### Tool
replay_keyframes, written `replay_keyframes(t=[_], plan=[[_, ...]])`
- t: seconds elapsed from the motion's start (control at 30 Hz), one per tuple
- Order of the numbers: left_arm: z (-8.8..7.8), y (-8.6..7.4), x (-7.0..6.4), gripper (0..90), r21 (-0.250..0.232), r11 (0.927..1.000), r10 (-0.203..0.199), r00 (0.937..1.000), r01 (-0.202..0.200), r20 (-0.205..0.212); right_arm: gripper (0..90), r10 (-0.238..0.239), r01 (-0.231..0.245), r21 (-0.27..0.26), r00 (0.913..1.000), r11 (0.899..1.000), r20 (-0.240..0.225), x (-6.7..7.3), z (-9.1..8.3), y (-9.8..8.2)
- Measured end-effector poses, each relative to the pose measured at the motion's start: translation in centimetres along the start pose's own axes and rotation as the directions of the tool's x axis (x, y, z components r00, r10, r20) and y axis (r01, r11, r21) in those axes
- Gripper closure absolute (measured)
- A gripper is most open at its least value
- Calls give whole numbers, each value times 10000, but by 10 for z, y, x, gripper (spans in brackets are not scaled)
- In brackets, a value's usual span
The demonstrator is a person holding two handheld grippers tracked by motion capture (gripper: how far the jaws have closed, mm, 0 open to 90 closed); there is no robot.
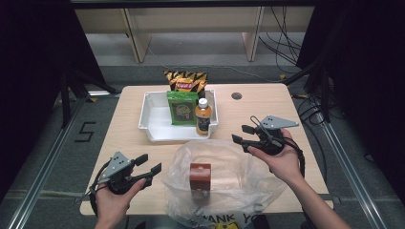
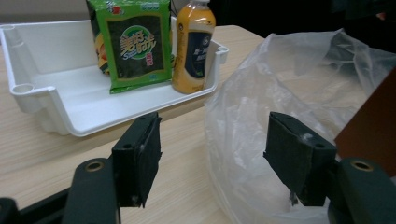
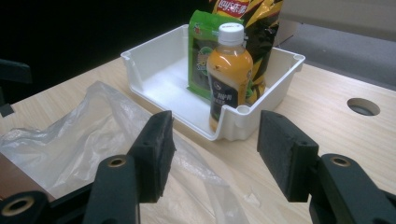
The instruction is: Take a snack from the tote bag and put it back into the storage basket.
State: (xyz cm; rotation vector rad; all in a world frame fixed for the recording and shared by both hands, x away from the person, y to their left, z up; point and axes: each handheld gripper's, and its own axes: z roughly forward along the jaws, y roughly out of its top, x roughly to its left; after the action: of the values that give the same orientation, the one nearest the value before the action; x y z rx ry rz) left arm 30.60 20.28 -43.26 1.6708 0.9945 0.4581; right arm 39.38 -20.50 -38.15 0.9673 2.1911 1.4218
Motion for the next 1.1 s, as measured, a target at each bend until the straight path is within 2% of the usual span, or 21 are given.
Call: replay_keyframes(t=[0.07,0.17,0.2,0.3,0.4,0.43,0.47,0.6,0.67,0.7,0.73,0.83,0.87,0.9,0.93,1.0,1.07,1.1], plan=[[-1,3,-3,350,-83,9999,63,9998,-61,170,456,-167,166,81,9998,9998,121,-1,-1,0],[-5,11,-8,346,-211,9996,-194,9988,204,449,455,-134,132,131,9998,9998,148,-1,-1,0],[-6,13,-11,344,-316,9994,-148,9979,169,633,453,-97,96,106,9999,9999,126,0,0,0],[-8,17,-21,341,-363,9993,103,9973,-77,725,450,-110,110,62,9999,9999,67,-1,0,0],[-8,17,-30,329,-290,9996,-28,9951,57,984,448,-60,59,98,10000,9999,59,-1,-1,0],[-8,16,-33,320,-340,9994,-78,9935,117,1136,448,215,-215,55,9998,9998,37,1,0,-1],[-8,15,-36,315,-362,9992,-124,9924,170,1225,448,128,-129,89,9998,9999,118,0,-1,-1],[-9,12,-50,278,-252,9991,-296,9884,337,1492,447,260,-262,202,9996,9995,78,0,2,-3],[-8,11,-58,250,-348,9990,-207,9845,271,1740,445,99,-101,147,9999,9998,142,0,3,-3],[-9,11,-63,243,-360,9991,-163,9860,226,1659,444,131,-133,149,9999,9998,94,0,3,-3],[-9,12,-65,236,-435,9989,-121,9852,198,1708,443,167,-170,149,9997,9997,186,1,3,-3],[-11,15,-74,213,-697,9972,-141,9802,284,1977,439,251,-253,350,9997,9991,52,2,2,-3],[-12,16,-77,202,-701,9972,-132,9814,272,1917,436,264,-263,338,9997,9991,-22,2,2,-3],[-11,16,-80,194,-811,9964,-72,9795,240,2012,435,248,-249,358,9997,9991,25,2,3,-3],[-11,17,-83,184,-800,9966,-20,9801,182,1985,434,61,-66,306,9999,9995,161,1,3,-4],[-9,17,-88,172,-793,9968,35,9821,117,1882,431,241,-243,113,9995,9996,202,2,6,-5],[-5,17,-92,159,-786,9969,158,9829,-13,1834,429,112,-112,276,9999,9996,-10,0,6,-4],[-2,17,-95,155,-815,9967,140,9827,11,1844,428,278,-280,295,9996,9992,95,2,6,-5]])
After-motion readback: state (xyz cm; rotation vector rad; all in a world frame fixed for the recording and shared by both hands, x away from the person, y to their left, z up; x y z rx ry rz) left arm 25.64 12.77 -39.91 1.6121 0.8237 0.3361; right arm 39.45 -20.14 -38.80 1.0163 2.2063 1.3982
